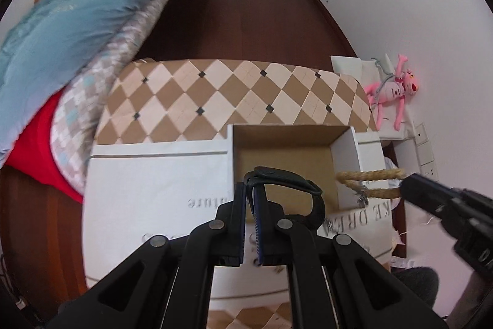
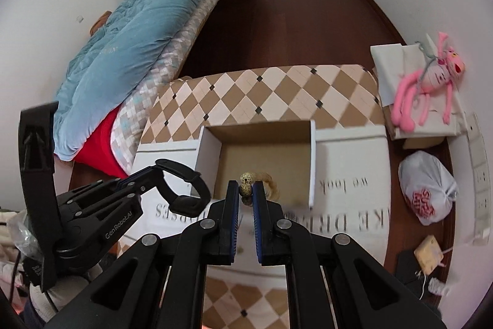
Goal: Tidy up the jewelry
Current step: 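Lower the bracelet into the box with the right tool while the left tool drops the band in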
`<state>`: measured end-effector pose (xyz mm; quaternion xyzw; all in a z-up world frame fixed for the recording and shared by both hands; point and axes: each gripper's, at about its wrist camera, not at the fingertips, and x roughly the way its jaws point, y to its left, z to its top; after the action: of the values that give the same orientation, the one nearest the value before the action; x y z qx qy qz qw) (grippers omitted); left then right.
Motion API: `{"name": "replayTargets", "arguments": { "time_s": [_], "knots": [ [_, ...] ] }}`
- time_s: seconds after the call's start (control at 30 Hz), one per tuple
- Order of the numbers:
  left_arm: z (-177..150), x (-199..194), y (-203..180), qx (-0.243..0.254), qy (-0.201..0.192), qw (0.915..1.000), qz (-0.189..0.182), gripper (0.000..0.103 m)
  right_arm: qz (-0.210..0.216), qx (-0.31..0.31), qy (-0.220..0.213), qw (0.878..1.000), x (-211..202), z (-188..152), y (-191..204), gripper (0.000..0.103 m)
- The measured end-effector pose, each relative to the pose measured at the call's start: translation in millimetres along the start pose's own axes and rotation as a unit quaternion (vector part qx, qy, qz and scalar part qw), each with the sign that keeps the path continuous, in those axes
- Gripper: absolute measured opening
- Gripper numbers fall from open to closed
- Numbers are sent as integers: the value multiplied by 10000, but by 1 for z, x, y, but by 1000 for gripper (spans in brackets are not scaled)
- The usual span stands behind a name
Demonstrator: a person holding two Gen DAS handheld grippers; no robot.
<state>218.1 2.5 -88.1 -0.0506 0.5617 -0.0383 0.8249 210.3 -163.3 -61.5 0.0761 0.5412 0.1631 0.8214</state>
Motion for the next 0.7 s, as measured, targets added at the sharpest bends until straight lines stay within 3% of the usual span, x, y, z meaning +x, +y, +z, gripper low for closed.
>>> {"name": "replayTargets", "arguments": {
  "time_s": [0.23, 0.37, 0.4, 0.43, 0.47, 0.5, 0.57, 0.63, 0.7],
  "knots": [
    [23, 42, 3, -281, 436, 9980, -374, 8, -104, 89, 535, 9985, 65, 35, -18, 9],
    [30, 50, 0, -361, 559, 9972, -348, 11, -97, 150, 913, 9957, 96, 40, -32, 10],
    [30, 50, -1, -354, 565, 9972, -353, 23, -109, 180, 983, 9949, 101, 40, -36, 13],
    [31, 48, -1, -358, 554, 9972, -350, 48, -136, 196, 1011, 9946, 103, 39, -39, 17],
    [31, 46, -2, -375, 506, 9975, -331, 63, -183, 227, 1010, 9945, 103, 38, -42, 30],
    [31, 42, -1, -384, 450, 9977, -323, 86, -229, 244, 984, 9946, 101, 37, -44, 39],
    [29, 35, 0, -377, 336, 9984, -246, 90, -316, 198, 891, 9953, 94, 34, -45, 47],
    [27, 31, 1, -338, 247, 9991, -39, 96, -609, 51, 774, 9951, 86, 30, -44, 60],
    [22, 25, 1, -215, 23, 9992, 331, 103, -1114, -107, 669, 9915, 80, 23, -42, 84]
  ]
}}
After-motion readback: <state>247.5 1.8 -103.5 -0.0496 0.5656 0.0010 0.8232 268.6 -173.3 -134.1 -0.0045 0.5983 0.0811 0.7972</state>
